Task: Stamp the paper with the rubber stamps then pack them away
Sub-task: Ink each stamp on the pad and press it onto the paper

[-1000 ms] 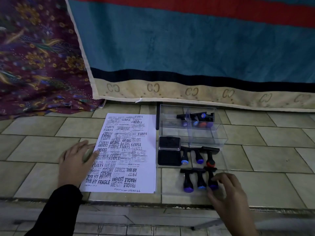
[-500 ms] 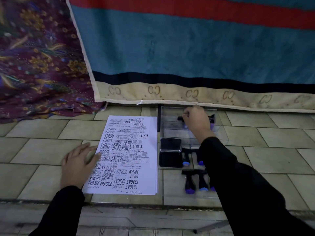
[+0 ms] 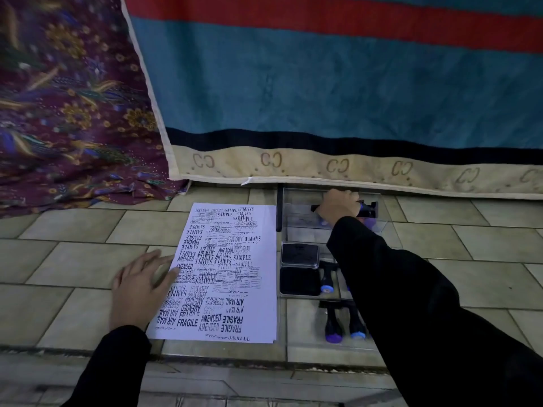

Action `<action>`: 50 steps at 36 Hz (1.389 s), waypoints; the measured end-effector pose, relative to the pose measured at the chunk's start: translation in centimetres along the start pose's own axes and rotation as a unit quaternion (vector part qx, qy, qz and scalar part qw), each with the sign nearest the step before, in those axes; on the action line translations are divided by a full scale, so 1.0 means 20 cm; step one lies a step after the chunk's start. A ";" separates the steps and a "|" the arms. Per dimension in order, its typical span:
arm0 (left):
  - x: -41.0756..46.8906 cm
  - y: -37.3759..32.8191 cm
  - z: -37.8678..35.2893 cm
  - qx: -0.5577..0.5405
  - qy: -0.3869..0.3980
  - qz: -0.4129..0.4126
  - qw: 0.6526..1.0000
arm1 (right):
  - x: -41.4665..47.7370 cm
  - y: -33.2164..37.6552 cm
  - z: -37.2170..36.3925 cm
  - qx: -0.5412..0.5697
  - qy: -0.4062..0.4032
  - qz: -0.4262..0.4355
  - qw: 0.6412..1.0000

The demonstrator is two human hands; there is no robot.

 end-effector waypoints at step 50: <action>-0.01 -0.04 0.01 0.005 -0.002 -0.007 1.000 | -0.96 0.00 0.00 0.249 -0.166 0.284 0.911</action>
Point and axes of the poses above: each hand's wrist, its own x-axis towards the middle knuckle, its own z-axis out of the back of the hand, y = z × x, the point moved 10 cm from there along x, towards the middle knuckle, and after that the axes turned 15 degrees about -x, right-handed, at the moved point
